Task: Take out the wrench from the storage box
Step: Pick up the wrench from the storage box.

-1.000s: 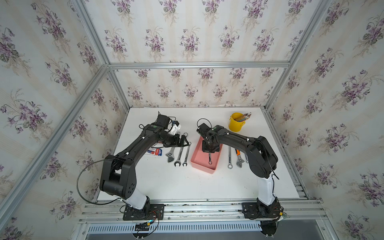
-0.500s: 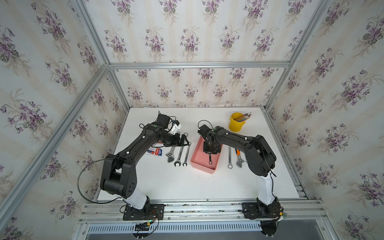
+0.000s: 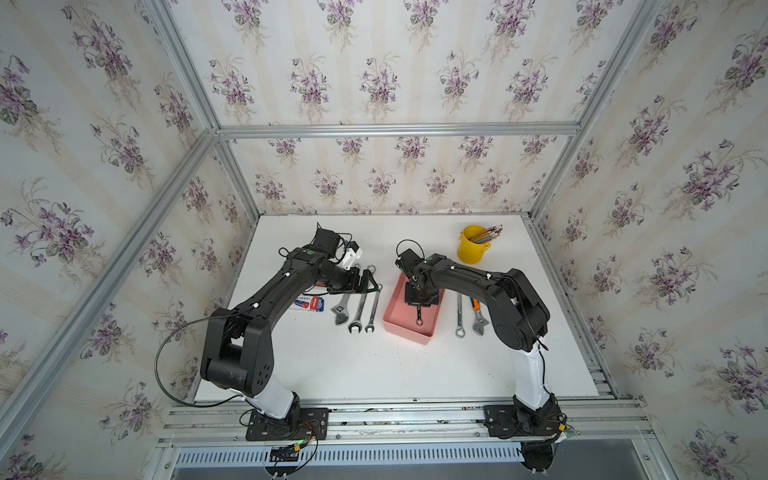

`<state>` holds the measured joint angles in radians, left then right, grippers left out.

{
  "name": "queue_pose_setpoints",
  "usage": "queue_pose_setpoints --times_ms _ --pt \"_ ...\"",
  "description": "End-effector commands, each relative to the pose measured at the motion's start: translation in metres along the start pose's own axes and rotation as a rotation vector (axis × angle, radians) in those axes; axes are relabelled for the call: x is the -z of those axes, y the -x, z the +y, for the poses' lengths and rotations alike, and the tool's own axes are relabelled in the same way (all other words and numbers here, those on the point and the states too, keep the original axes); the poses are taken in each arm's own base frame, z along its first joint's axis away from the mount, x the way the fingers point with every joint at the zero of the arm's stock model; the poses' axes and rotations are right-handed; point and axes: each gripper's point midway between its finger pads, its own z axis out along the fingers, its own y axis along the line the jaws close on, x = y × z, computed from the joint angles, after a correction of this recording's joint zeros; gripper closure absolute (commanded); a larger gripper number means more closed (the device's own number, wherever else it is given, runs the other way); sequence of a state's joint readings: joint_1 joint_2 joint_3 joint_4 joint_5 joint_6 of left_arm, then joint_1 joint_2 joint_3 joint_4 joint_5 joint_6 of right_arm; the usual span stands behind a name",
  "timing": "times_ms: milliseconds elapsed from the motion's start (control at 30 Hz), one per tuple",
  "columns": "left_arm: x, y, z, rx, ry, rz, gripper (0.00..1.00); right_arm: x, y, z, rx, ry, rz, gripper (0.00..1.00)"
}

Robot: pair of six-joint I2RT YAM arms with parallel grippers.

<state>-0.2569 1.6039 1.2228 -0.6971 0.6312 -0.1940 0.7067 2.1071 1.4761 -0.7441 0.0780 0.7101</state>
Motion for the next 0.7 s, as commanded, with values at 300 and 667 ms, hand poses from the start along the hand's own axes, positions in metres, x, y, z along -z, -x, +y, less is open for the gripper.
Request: queue_pose_setpoints --times_ms 300,667 --pt "0.0 0.002 0.0 -0.001 -0.005 -0.01 0.01 0.024 0.009 0.016 0.04 0.027 -0.024 1.0" --pt "0.002 0.005 -0.003 -0.008 -0.009 -0.014 0.01 0.112 0.019 -0.004 0.039 -0.005 -0.153 1.0"
